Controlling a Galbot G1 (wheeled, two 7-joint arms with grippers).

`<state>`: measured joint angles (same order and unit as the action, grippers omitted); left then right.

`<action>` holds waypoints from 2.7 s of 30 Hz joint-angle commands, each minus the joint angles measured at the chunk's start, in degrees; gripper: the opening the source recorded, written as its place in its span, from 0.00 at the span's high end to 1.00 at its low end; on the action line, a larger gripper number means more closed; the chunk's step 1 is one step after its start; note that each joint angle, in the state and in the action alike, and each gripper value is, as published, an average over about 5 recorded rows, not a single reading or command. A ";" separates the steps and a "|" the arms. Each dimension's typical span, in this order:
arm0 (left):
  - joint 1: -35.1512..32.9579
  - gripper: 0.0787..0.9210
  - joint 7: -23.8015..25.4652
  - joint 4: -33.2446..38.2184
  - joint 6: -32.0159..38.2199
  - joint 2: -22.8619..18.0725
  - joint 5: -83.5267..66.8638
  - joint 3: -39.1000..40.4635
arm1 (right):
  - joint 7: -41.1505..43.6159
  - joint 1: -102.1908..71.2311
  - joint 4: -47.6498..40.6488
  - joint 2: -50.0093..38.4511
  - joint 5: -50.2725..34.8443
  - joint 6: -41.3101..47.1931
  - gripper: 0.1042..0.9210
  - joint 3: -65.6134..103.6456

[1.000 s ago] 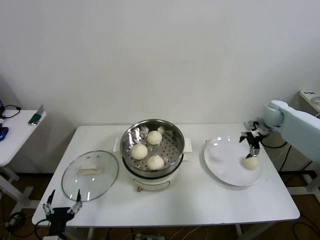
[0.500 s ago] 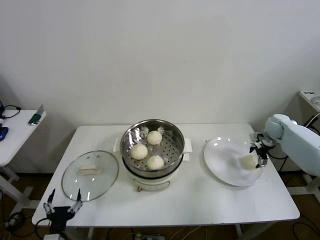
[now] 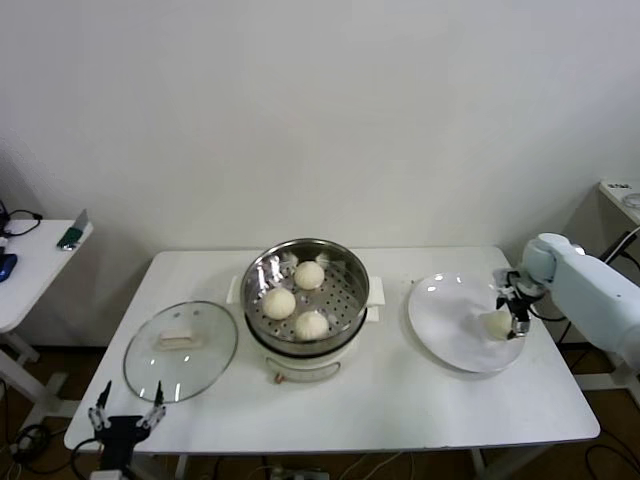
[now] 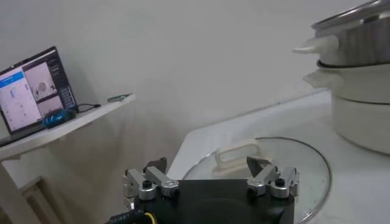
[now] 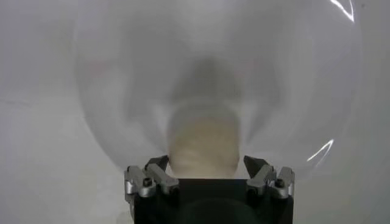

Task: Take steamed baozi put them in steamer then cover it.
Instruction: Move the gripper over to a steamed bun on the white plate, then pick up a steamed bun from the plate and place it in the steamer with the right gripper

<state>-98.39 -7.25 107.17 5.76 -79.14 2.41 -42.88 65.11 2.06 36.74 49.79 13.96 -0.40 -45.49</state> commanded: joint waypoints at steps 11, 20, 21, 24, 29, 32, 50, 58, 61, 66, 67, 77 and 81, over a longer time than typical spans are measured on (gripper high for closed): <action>-0.27 0.12 -0.02 1.10 -0.66 -0.11 0.12 0.48 | 0.73 0.34 -2.88 1.60 0.12 -0.48 0.30 0.63; -0.24 0.12 -0.01 1.36 -0.51 -0.29 0.25 0.95 | 0.63 10.76 3.72 -0.11 -15.60 3.78 0.31 -10.22; -0.23 0.12 0.02 1.49 -0.52 -0.35 0.26 1.07 | 0.58 12.93 4.71 -0.17 -18.25 4.61 0.31 -12.31; -0.54 0.12 0.55 2.31 -0.72 -0.52 0.27 1.35 | 0.61 20.10 6.89 0.24 -25.89 6.49 0.30 -19.71; -1.38 0.12 1.40 4.44 -0.99 -0.79 -0.09 2.22 | 0.62 31.17 8.51 3.15 -37.00 8.51 0.30 -30.75; -1.48 0.12 2.09 5.49 -1.16 -1.00 0.18 2.84 | -0.24 36.84 10.84 5.44 -44.09 10.46 0.30 -35.85; -4.45 0.12 4.03 9.19 -0.44 0.67 1.55 5.01 | -8.81 47.68 28.00 19.69 -70.72 18.70 0.30 -55.27; -4.15 0.12 4.21 9.07 -0.38 2.20 1.53 4.69 | -9.86 44.41 25.17 27.13 -72.27 18.90 0.30 -56.60; -4.00 0.12 4.22 8.85 -0.34 2.13 1.49 4.75 | -9.65 42.77 22.93 29.52 -72.26 18.71 0.29 -56.77; -2.72 0.12 4.21 8.38 -0.54 1.94 1.54 4.73 | -9.40 40.40 19.86 32.55 -72.19 18.43 0.30 -57.37; -2.43 0.12 4.21 8.33 -0.59 1.96 1.53 4.71 | -9.41 40.06 19.62 32.87 -72.20 18.42 0.30 -57.51; -1.48 0.12 4.17 6.94 -0.24 2.05 0.81 4.57 | -10.51 37.21 18.81 32.46 -70.25 18.20 0.29 -58.75; -0.97 0.12 4.18 6.65 -0.29 2.07 0.81 4.76 | -10.95 36.90 18.82 32.46 -69.95 18.33 0.29 -58.66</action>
<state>-100.02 -3.12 114.20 5.50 -77.18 3.29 -38.23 54.90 40.56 56.47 80.30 -56.14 17.78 -103.12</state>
